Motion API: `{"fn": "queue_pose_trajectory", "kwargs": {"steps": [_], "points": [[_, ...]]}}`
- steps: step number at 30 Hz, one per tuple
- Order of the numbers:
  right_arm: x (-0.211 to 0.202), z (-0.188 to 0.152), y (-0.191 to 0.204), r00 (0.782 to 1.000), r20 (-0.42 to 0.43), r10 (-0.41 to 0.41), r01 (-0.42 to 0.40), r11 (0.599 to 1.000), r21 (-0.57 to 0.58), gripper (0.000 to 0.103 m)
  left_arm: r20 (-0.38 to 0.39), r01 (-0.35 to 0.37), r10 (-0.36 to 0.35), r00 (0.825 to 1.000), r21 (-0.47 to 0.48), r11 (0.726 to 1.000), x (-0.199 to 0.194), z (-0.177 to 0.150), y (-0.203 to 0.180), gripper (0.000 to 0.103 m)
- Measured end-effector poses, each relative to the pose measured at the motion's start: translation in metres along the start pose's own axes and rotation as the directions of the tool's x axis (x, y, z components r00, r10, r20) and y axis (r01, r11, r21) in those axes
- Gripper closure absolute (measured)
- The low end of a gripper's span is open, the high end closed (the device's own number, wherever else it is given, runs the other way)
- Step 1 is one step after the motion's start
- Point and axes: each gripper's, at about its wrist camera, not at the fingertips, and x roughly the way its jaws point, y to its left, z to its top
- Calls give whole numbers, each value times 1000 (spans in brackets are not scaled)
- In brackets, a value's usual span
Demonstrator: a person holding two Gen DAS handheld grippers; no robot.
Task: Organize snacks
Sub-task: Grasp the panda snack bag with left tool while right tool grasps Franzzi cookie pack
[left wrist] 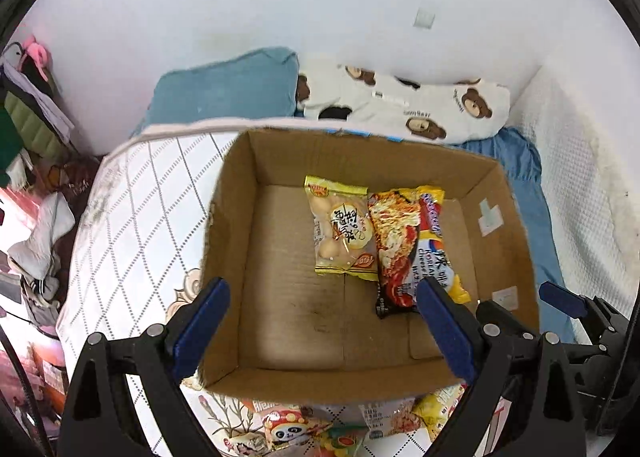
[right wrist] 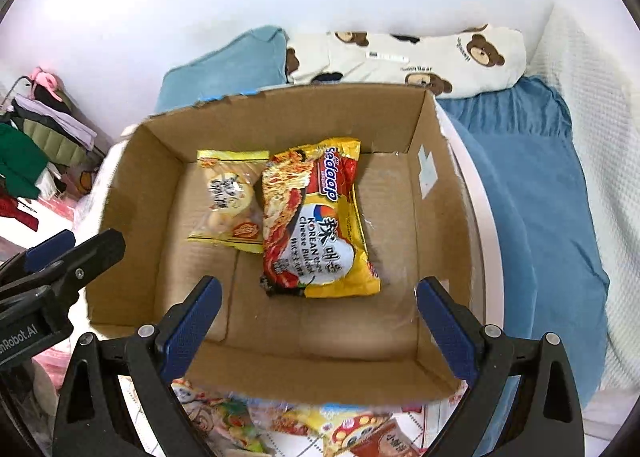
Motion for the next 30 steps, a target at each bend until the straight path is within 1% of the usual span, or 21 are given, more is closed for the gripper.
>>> {"fn": "queue_pose_trajectory", "kwargs": {"steps": [3, 7, 11, 14, 17, 18, 20, 22, 23, 24, 26, 27, 29, 30], "points": [[-20, -9, 3, 999, 40, 0, 0, 1000, -4, 3, 32, 1, -1, 999, 2, 1000, -19, -7, -2, 8], [-45, -21, 4, 997, 72, 23, -24, 1000, 14, 3, 44, 23, -22, 999, -19, 1000, -36, -19, 0, 8], [-61, -38, 3, 996, 82, 46, -49, 998, 33, 3, 42, 23, -21, 999, -29, 999, -49, -37, 5, 8], [-65, -57, 0, 996, 55, 76, -80, 995, 63, 3, 1, 8, -8, 1000, -19, 1000, -51, -61, 12, 8], [-55, -89, -1, 994, -13, 110, -108, 990, 86, 3, -69, -41, 41, 997, 12, 999, -45, -100, 25, 8], [-47, -107, 2, 991, -58, 119, -114, 990, 84, 3, -104, -61, 63, 993, 22, 998, -39, -117, 31, 8], [-33, -134, 8, 983, -126, 131, -122, 990, 74, 3, -184, -91, 98, 978, 47, 995, -24, -149, 43, 8], [-9, -169, 17, 965, -217, 145, -134, 989, 63, 3, -302, -104, 122, 945, 75, 992, 1, -185, 55, 8], [0, -182, 21, 957, -250, 149, -140, 989, 56, 3, -343, -98, 121, 931, 85, 992, 11, -198, 58, 8], [15, -200, 26, 941, -302, 150, -143, 989, 45, 5, -384, -89, 122, 915, 101, 991, 22, -212, 60, 8], [32, -221, 34, 923, -355, 151, -151, 988, 30, 9, -455, -70, 130, 881, 145, 987, 45, -235, 59, 8], [38, -229, 37, 917, -373, 143, -148, 989, 17, 10, -481, -53, 126, 868, 164, 985, 55, -243, 56, 8], [45, -240, 42, 906, -398, 143, -156, 988, 0, 11, -520, -23, 120, 846, 188, 982, 75, -256, 51, 8], [47, -243, 44, 904, -403, 142, -158, 987, -7, 11, -536, -3, 106, 837, 190, 982, 84, -260, 48, 13]]}}
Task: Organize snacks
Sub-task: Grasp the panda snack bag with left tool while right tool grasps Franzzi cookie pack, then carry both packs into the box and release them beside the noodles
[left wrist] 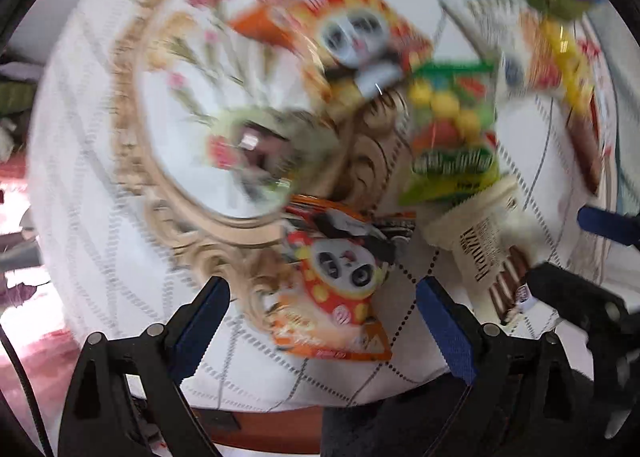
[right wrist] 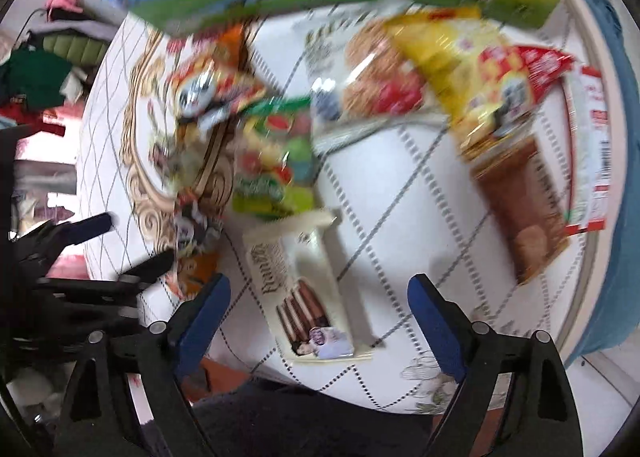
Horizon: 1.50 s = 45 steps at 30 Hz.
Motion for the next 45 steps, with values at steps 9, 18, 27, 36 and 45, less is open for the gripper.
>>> {"fn": "queue_pose_trajectory", "kwargs": {"steps": [9, 18, 27, 36, 45], "points": [[38, -8, 23, 996, -75, -56, 49, 994, -97, 11, -11, 95, -104, 994, -320, 943, 17, -15, 50, 53], [68, -13, 25, 989, -99, -109, 100, 990, -98, 40, -11, 130, -146, 989, -395, 909, 32, -19, 53, 51], [54, -4, -3, 995, -90, -47, 50, 998, 37, 37, -16, 147, -167, 986, -400, 905, 55, -15, 45, 43], [73, -10, 15, 992, -88, -91, 90, 996, -15, 41, 21, 140, -143, 989, -393, 909, 37, -16, 23, 56], [31, -21, 16, 999, -35, 19, -19, 1000, 2, 42, 144, 195, -159, 977, -290, 937, -51, -28, -2, 57]]}}
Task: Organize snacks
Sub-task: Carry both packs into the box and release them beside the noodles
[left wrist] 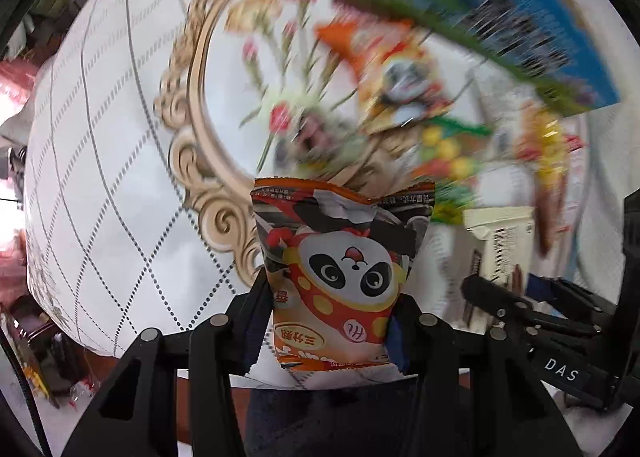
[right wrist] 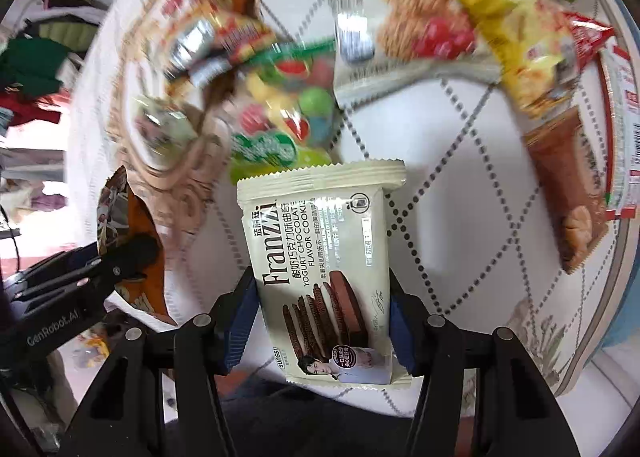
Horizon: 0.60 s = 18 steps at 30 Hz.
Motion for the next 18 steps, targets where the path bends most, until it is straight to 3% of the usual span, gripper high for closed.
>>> {"fn": "queue_pose_trajectory", "kwargs": {"steps": [6, 10, 14, 18], "points": [[-75, 16, -3, 987, 111, 119, -122, 992, 15, 42, 129, 109, -117, 985, 64, 992, -76, 47, -47, 57], [-145, 56, -17, 955, 255, 154, -167, 986, 28, 42, 206, 100, -129, 970, 145, 984, -117, 109, -69, 57], [-197, 117, -35, 916, 397, 58, -75, 997, 27, 42, 260, 40, -91, 961, 197, 980, -134, 179, -86, 57], [-216, 191, -63, 898, 437, -56, 34, 998, 59, 42, 246, -9, -39, 968, 193, 981, -119, 250, -91, 57]]}}
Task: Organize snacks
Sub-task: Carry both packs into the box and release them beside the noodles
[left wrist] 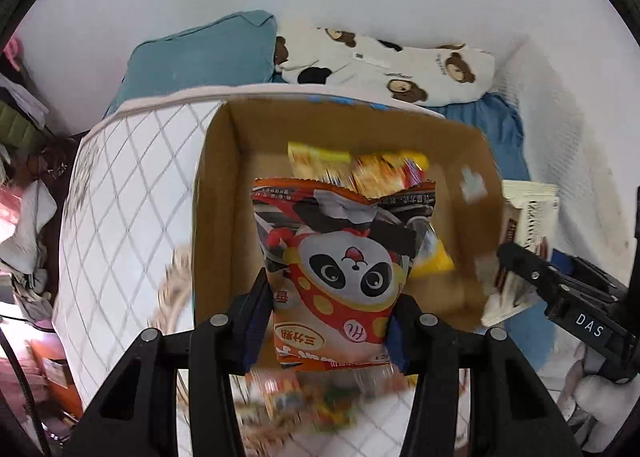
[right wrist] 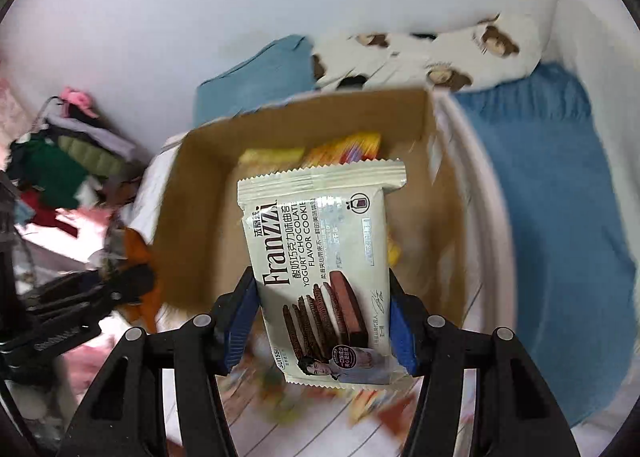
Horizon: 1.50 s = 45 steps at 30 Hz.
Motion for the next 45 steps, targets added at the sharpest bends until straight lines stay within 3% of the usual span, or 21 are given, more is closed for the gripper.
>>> {"fn": "queue_pose_trajectory", "kwargs": {"steps": [6, 11, 13, 14, 16, 24, 34, 45], "points": [[54, 71, -18, 995, -51, -88, 89, 996, 3, 42, -74, -59, 58, 996, -16, 998, 54, 51, 17, 57], [108, 97, -24, 985, -100, -138, 141, 990, 22, 40, -139, -70, 61, 988, -60, 996, 89, 76, 32, 53], [132, 106, -31, 973, -147, -176, 181, 983, 22, 29, -147, -73, 63, 987, -63, 995, 98, 83, 33, 35], [142, 109, -37, 969, -169, -178, 187, 982, 35, 14, -139, -76, 66, 988, -66, 995, 100, 85, 34, 25], [151, 110, -40, 969, -184, -163, 173, 984, 41, 10, -127, -66, 56, 990, -74, 995, 101, 84, 35, 12], [153, 101, -33, 968, -189, -165, 173, 985, 24, 5, -165, -60, 47, 985, -77, 995, 114, 71, 36, 8], [129, 75, -25, 972, -173, -156, 161, 987, 17, 5, -135, -56, 47, 990, -68, 996, 91, 29, 25, 8], [82, 31, -12, 983, -108, -148, 148, 989, -9, 5, 11, -53, 54, 998, -52, 997, 29, -11, 12, 8]]}}
